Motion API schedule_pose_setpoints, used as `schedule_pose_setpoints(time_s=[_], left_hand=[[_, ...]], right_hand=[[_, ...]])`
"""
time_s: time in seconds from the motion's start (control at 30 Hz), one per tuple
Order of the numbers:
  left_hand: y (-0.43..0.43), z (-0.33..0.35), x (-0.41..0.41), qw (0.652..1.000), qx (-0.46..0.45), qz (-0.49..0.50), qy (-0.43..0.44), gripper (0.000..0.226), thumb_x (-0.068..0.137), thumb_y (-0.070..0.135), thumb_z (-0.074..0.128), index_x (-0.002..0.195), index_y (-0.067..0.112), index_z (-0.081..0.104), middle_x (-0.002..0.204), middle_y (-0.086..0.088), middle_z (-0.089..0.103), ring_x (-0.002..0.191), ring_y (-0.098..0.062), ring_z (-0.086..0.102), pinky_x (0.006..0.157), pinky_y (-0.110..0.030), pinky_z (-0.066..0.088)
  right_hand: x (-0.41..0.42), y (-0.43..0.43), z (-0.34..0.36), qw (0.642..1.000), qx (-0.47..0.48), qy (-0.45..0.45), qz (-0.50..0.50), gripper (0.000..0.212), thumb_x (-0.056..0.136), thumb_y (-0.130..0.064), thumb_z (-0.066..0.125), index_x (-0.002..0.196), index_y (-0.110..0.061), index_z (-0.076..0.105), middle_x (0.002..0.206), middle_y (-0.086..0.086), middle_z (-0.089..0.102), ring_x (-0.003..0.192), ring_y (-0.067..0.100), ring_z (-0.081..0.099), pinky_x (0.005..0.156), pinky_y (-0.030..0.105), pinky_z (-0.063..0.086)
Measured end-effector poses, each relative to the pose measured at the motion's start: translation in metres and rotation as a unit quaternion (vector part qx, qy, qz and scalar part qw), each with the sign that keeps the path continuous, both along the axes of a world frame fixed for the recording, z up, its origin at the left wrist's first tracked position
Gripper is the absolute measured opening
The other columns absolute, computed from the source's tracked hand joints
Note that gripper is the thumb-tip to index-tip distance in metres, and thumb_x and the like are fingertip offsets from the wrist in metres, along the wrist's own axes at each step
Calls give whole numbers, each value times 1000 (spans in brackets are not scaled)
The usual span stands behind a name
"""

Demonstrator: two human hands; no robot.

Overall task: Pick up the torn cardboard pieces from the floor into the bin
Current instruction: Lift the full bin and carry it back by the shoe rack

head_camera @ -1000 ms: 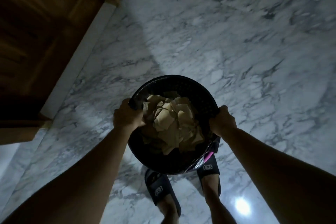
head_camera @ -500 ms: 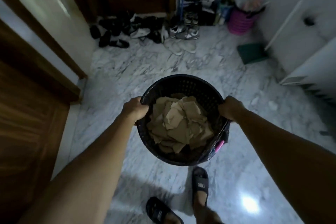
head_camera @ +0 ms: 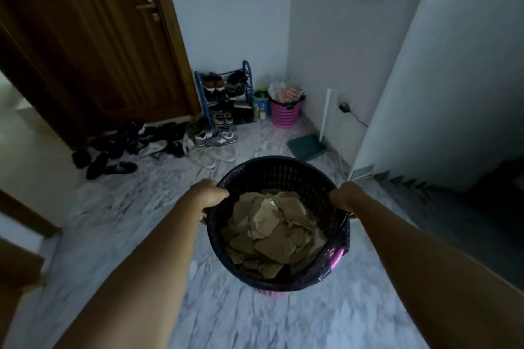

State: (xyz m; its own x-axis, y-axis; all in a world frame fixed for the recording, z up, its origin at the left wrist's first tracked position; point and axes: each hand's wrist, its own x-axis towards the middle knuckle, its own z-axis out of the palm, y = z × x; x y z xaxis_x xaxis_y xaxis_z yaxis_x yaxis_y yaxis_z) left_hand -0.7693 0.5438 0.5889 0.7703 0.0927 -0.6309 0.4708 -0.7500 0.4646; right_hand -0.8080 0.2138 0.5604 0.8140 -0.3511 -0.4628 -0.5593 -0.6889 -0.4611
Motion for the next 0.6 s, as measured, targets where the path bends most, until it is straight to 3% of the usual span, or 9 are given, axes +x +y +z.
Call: schedule_pose_setpoints(time_s=[0.23,0.33,0.53,0.6], left_hand=[[-105,-6,55,1000,-17,-15,17,53,87,42,61,135,22,49,132,-9,54,99,-35,64,77,-51,60],[-138,-10,87,999,-5,-39,6,38,89,42,60,119,20,51,122,-8,57,97,-33,63,80,-50,60],[-205,-25,188,998,-22,-55,14,32,93,38,61,114,16,52,118,-10,58,97,-36,63,82,-50,59],[-225,-36,232,997,-25,-61,27,32,91,38,62,114,16,58,116,-13,62,95,-37,66,79,-53,60]], right_hand=[[35,-104,1,1000,-8,-11,-12,55,94,-28,55,134,10,50,133,28,56,115,39,60,95,44,54],[57,-137,-9,1000,-9,-12,-17,53,92,-28,55,128,10,55,127,28,60,110,39,64,89,41,56],[138,-200,-30,998,13,-4,-56,48,91,-25,55,123,11,60,123,27,63,101,35,65,60,30,50],[176,-219,-40,998,17,-1,-61,47,90,-24,54,120,12,61,120,28,64,101,36,66,70,35,54]])
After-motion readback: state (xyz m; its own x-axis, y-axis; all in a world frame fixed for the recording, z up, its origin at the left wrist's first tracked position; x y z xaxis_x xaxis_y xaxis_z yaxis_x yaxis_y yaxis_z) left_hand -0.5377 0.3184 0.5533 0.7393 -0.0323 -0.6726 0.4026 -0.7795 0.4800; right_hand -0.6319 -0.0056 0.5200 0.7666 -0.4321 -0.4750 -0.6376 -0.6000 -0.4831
